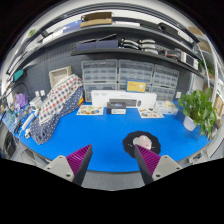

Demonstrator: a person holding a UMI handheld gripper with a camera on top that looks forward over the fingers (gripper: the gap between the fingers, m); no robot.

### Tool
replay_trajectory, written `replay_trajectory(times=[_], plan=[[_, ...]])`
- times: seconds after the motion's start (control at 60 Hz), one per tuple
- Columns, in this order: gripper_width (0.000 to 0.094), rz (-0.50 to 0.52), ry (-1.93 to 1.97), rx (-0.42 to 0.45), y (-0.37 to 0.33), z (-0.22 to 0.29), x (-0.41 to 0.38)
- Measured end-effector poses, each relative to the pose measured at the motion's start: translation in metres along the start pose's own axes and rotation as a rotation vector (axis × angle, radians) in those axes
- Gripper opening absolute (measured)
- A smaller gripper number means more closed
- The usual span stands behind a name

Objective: Arrange mouse

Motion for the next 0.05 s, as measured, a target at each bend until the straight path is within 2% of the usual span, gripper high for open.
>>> replay_trajectory(times=[0.05], plan=[[0.0857,0.004,-0.002,0.001,-0.0034,-0.0017,-0.0033]])
Point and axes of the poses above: the point between the fingertips, and its own axes, seen from behind it with the camera up: x to the right, z up, y forward, the way the camera looks, the point moved 4 cm from there along -y, backward, against the way the camera looks, and after that the axes turned 3 degrees about x, right-handed, at the moved point
